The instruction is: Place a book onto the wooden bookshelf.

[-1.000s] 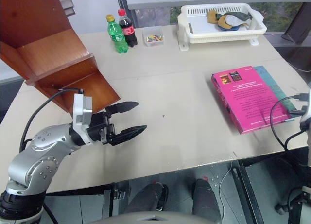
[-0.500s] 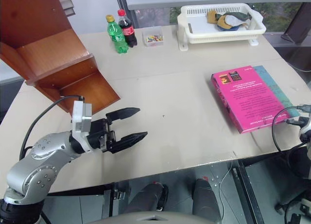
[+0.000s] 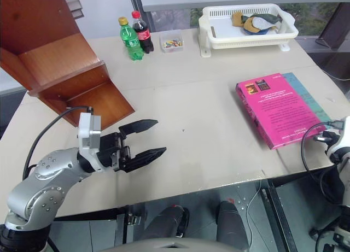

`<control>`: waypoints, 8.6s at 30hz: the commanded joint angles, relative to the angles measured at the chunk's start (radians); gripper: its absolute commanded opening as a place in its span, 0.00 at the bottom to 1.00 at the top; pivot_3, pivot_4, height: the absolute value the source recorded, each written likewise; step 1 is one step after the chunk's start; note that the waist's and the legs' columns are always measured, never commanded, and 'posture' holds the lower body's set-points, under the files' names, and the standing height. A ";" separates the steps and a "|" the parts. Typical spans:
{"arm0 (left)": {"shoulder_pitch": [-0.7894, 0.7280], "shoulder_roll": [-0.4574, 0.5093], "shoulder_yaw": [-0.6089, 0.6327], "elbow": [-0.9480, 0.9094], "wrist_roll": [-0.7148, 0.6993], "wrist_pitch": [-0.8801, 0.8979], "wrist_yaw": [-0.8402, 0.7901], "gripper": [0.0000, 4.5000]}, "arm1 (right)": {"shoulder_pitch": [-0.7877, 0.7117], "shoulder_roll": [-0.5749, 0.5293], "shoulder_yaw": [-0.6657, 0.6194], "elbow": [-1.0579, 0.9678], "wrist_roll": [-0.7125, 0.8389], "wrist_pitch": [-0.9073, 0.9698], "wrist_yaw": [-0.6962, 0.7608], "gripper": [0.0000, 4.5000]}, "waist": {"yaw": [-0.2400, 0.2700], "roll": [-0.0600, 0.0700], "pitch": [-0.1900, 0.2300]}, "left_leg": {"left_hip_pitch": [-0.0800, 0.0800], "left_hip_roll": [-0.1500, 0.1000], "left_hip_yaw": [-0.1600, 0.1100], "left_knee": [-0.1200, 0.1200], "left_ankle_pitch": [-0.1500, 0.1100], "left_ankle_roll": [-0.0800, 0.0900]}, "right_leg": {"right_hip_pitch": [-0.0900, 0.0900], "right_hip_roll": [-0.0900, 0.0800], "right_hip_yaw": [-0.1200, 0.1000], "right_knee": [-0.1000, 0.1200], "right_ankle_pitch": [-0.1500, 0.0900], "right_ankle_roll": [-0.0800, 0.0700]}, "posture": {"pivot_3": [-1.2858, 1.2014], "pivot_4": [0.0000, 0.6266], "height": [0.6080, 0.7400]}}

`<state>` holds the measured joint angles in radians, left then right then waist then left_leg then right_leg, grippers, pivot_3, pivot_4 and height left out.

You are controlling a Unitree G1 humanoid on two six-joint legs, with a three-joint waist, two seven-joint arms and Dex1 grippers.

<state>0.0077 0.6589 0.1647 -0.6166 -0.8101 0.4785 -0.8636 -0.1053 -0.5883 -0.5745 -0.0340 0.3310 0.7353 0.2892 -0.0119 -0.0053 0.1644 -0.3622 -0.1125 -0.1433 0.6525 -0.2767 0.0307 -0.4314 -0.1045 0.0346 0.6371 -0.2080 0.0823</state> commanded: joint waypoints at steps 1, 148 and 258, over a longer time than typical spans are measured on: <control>-0.006 -0.003 0.016 -0.009 0.001 -0.023 0.002 1.00 | 0.003 0.008 0.000 -0.043 0.031 -0.027 0.028 0.01 | 0.000 0.000 0.000 | 0.000 0.000 0.000 0.000 0.000 0.000 | 0.000 0.000 0.000 0.000 0.000 0.000 | 0.52 0.24 1.00; -1.132 -0.611 0.074 1.355 0.296 0.241 0.145 0.23 | 0.219 -0.382 0.397 -1.006 0.507 -0.094 -0.483 1.00 | 0.022 -0.008 0.003 | -0.019 -0.006 -0.003 0.022 -0.003 0.004 | -0.009 -0.002 -0.002 0.004 0.007 0.011 | 0.52 0.24 1.00; 0.380 0.046 0.698 -0.111 0.106 0.002 0.035 0.61 | -0.517 -0.098 0.426 -0.426 0.460 -0.146 0.478 1.00 | 0.008 -0.006 0.005 | -0.018 0.004 0.007 0.017 -0.005 0.005 | -0.013 0.002 0.006 0.003 0.011 0.006 | 0.52 0.24 1.00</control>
<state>0.4301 0.7193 0.9835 -0.6570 -0.6985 0.4515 -0.9357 -0.6122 -0.6633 -0.1232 -0.4408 0.7978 0.5840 0.7865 -0.0038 -0.0117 0.1692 -0.3797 -0.1087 -0.1367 0.6698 -0.2816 0.0359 -0.4446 -0.1018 0.0400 0.6399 -0.1970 0.0880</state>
